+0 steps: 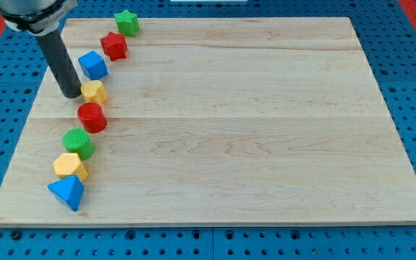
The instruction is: Slide blue cube a bit right
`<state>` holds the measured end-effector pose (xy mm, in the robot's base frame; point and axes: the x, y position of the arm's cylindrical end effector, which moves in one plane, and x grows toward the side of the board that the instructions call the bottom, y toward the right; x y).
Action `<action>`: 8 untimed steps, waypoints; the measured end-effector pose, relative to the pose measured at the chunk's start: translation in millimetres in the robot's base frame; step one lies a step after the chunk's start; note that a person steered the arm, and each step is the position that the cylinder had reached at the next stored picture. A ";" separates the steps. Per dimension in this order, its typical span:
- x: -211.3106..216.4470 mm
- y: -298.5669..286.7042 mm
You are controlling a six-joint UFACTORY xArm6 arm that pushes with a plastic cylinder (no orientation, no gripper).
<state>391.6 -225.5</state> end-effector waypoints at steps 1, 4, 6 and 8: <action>-0.5 2.0; -71.4 -74.8; -77.5 -34.9; -87.0 -7.2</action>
<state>304.6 -232.6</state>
